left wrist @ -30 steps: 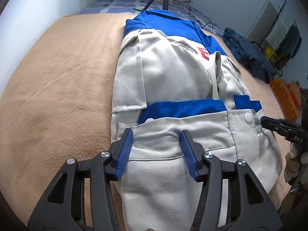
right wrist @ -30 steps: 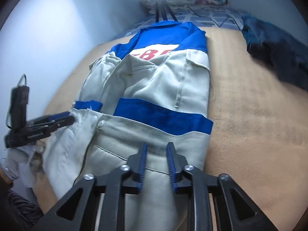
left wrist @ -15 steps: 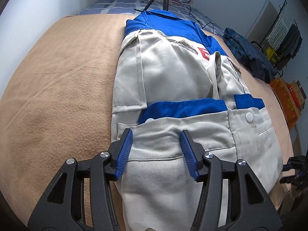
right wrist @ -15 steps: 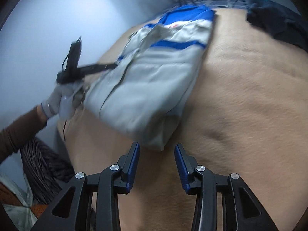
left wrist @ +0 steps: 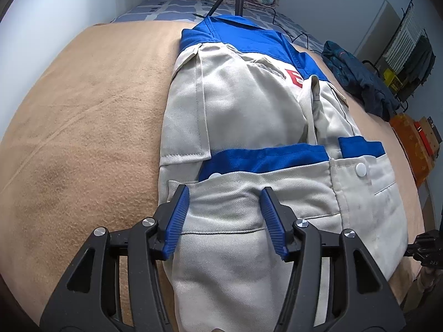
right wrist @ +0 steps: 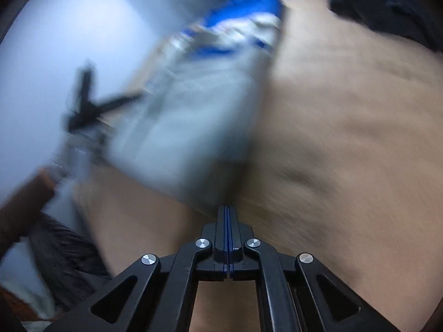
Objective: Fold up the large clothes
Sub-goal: 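Move both open tools along the folded jacket toward the blue collar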
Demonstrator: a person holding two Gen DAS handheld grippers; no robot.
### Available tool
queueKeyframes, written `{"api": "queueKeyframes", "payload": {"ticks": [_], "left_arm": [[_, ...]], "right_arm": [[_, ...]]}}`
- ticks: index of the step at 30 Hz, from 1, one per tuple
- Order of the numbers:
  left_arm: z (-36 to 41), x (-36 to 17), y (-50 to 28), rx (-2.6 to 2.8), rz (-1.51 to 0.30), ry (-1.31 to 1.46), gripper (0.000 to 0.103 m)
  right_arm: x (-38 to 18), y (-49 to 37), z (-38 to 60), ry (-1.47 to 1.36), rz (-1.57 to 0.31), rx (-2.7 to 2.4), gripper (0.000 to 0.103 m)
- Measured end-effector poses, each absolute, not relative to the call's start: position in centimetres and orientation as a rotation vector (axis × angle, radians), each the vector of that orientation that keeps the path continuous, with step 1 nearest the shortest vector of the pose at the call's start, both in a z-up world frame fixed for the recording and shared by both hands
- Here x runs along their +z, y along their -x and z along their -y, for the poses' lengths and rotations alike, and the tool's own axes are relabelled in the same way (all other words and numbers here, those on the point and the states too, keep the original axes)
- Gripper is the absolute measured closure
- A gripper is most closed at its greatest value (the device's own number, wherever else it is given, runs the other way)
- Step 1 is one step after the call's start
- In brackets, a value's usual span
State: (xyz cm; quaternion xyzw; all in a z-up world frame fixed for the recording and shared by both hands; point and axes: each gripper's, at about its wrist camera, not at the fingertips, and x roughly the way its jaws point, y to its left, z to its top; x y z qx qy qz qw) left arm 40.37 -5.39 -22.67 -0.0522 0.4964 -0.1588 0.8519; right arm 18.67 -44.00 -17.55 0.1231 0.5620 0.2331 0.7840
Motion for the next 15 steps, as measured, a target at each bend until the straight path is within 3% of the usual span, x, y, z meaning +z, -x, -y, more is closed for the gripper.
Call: {"api": "queueKeyframes", "payload": {"ticks": [3, 5, 10, 15], "left_arm": [[5.2, -22.8, -40.4, -0.346, -1.043, 0.119, 0.046], [5.2, -22.8, -40.4, -0.347, -1.039, 0.116, 0.046], [5.3, -22.8, -40.3, -0.346, -1.039, 0.119, 0.046], [5.1, -22.7, -40.5, -0.356, -1.045, 0.128, 0.046]], "right_arm": [[-14.1, -18.1, 43.7, -0.232, -1.095, 0.508, 0.098], [-11.5, -18.3, 42.2, -0.132, -0.999, 0.487, 0.075], [-10.5, -21.6, 38.7, -0.023, -0.925, 0.453, 0.073], [-14.7, -25.4, 36.5, 0.093, -1.016, 0.344, 0.076]]}}
